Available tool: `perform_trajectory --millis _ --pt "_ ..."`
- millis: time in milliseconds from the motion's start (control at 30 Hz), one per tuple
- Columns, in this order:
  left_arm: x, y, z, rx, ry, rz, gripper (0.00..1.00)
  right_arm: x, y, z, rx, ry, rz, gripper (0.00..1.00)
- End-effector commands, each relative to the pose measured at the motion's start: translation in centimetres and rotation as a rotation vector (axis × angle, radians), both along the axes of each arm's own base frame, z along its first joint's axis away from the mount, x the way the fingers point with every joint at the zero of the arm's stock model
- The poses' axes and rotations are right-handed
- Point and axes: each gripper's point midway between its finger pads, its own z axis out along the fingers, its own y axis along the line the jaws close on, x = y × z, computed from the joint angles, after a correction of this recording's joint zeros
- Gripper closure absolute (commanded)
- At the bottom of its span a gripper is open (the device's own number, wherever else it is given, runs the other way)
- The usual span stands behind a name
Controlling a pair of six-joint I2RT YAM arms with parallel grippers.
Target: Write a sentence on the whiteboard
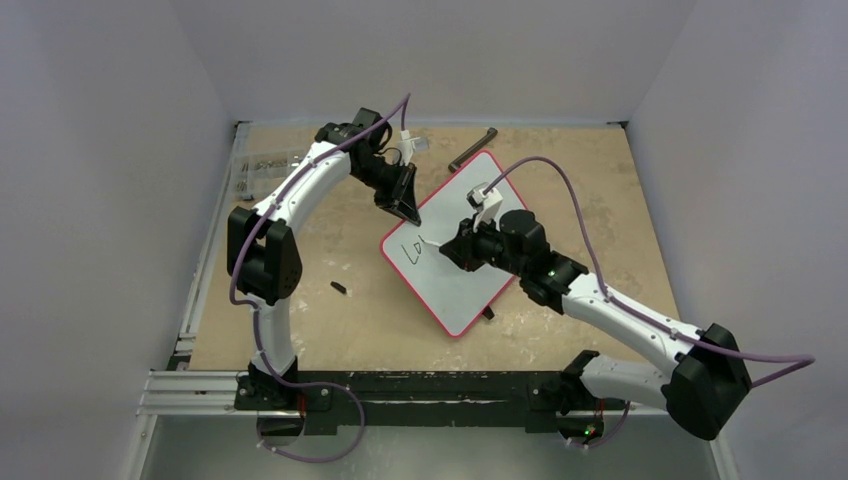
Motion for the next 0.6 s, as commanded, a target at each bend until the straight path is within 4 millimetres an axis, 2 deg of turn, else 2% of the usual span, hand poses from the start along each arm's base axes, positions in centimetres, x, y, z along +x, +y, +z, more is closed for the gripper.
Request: perform_trajectory --millis 0,567 --pt "1.0 1.2 0.3 0.087 -0.108 0.010 1.00 -0.5 -1.3 -1.1 -0.025 0.012 -0.034 1.00" --pt "1.0 1.2 0.4 0.089 -0.110 0.012 1.00 -1.1 -1.9 -0.2 -0.022 0.020 -0.046 1.00"
